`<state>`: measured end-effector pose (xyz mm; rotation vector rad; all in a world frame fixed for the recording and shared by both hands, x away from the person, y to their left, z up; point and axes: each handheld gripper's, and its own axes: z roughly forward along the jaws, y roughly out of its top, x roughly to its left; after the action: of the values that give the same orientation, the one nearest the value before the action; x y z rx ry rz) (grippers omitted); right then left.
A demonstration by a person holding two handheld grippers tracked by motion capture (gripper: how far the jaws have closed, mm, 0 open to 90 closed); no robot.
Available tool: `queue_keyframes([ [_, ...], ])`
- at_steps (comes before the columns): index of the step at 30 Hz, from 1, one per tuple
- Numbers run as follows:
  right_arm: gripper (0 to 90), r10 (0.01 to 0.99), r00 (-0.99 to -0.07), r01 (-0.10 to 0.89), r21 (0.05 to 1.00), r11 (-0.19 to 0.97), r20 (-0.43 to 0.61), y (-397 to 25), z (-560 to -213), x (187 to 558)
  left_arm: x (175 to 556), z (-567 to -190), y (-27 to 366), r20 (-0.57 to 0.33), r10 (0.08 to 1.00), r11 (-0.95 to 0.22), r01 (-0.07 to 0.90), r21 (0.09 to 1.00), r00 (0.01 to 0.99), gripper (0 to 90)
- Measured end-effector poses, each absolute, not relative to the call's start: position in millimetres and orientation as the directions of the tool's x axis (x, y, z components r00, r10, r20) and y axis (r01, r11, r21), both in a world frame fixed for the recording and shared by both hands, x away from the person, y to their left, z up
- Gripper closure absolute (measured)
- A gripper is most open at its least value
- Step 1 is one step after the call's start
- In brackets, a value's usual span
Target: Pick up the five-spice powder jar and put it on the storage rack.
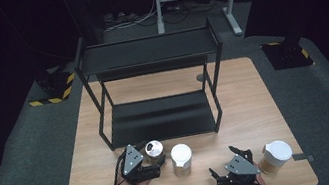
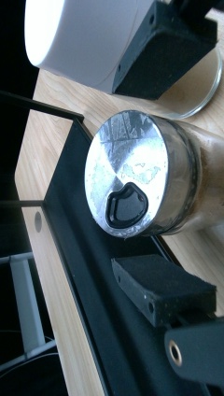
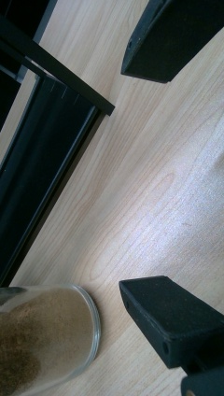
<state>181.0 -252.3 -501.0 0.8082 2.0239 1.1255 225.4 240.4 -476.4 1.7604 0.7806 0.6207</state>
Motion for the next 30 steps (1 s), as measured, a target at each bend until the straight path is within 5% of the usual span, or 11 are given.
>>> queue_keyframes([
  [30, 0.0, 0.771, -0.584, 0.19, 0.881, 0.434, -0.253, -253, -501, 182, 228, -487, 241, 0.036, 0.754, -0.199, 0.177, 0.964, 0.656, 35.0],
])
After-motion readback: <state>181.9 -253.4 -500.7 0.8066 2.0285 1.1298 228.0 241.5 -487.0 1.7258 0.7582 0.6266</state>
